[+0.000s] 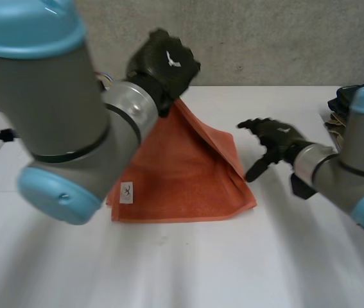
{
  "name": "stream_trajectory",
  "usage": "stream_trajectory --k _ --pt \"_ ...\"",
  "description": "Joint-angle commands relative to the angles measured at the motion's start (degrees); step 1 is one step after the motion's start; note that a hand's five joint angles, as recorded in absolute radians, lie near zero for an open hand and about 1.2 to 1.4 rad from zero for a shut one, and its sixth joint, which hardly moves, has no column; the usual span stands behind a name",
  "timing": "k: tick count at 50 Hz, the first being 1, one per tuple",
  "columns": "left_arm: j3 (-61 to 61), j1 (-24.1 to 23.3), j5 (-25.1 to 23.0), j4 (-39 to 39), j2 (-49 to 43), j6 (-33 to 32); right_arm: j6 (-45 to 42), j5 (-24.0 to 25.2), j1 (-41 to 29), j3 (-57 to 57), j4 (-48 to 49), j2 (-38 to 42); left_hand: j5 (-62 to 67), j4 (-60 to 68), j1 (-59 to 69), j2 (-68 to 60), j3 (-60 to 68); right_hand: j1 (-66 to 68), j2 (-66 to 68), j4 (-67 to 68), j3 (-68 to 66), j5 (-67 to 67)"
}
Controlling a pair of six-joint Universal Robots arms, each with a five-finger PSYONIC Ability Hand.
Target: Fold the laundry.
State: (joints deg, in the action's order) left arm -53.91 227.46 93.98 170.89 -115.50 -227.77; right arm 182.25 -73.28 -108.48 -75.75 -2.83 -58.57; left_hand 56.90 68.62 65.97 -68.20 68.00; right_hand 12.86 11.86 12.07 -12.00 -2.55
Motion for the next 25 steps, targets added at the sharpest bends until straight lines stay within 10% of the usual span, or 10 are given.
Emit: stream_trajectory --k 1,6,12,25 --pt "-4.45 0.87 0.06 2.07 6.95 0.13 12.07 -1.42 -6.65 5.61 -0.08 8.65 13.1 11.38 14.03 -11.8 12.0 -2.86 -1.86 -2.07 2.0 2.55" --pt "-6.12 2.19 0.41 1.99 8.97 0.92 14.19 -7.91 -8.68 8.69 0.63 12.08 13.1 11.38 14.03 -11.8 12.0 12.25 13.25 13.04 -13.1 -12.56" --pt "-8.67 4.83 -0.2 2.42 10.11 3.03 13.66 -15.57 -9.12 13.87 4.84 14.19 13.1 11.38 14.03 -11.8 12.0 67.07 68.08 67.87 -67.93 -67.38" --pt "9.22 16.51 -2.58 21.56 2.22 10.66 2.43 -20.58 -5.78 28.2 27.13 4.89 13.1 11.38 14.03 -11.8 12.0 67.14 68.14 67.93 -68.0 -67.45"
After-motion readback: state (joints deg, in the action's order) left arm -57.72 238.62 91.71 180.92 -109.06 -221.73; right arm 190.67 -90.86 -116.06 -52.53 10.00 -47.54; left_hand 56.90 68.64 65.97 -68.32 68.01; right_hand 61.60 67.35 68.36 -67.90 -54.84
